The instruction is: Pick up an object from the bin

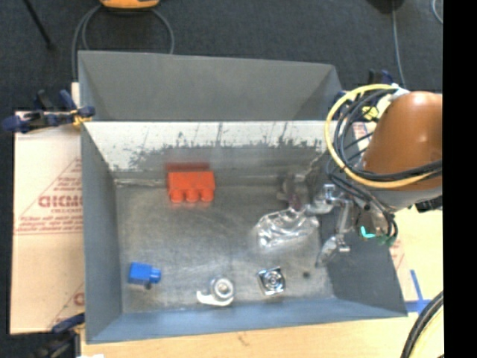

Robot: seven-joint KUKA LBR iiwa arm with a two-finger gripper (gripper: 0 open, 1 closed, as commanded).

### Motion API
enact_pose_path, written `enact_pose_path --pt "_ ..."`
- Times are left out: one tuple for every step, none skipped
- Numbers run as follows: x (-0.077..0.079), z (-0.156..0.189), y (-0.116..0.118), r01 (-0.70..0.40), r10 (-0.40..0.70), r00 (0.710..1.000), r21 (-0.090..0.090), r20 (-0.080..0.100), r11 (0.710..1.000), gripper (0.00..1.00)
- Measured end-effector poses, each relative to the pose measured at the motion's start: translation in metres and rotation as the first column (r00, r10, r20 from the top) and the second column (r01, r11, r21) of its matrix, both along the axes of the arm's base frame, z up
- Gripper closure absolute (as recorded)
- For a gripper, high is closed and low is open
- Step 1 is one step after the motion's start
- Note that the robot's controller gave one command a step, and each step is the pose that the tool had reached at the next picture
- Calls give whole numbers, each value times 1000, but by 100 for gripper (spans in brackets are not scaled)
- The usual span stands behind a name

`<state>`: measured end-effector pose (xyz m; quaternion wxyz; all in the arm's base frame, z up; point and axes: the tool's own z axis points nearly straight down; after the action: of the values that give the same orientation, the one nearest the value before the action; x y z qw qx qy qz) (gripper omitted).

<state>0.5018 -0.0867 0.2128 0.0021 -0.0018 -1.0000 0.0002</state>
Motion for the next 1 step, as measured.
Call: enact_pose_path --pt "2 3 0 -5 5 1000 -1 7 1000 100"
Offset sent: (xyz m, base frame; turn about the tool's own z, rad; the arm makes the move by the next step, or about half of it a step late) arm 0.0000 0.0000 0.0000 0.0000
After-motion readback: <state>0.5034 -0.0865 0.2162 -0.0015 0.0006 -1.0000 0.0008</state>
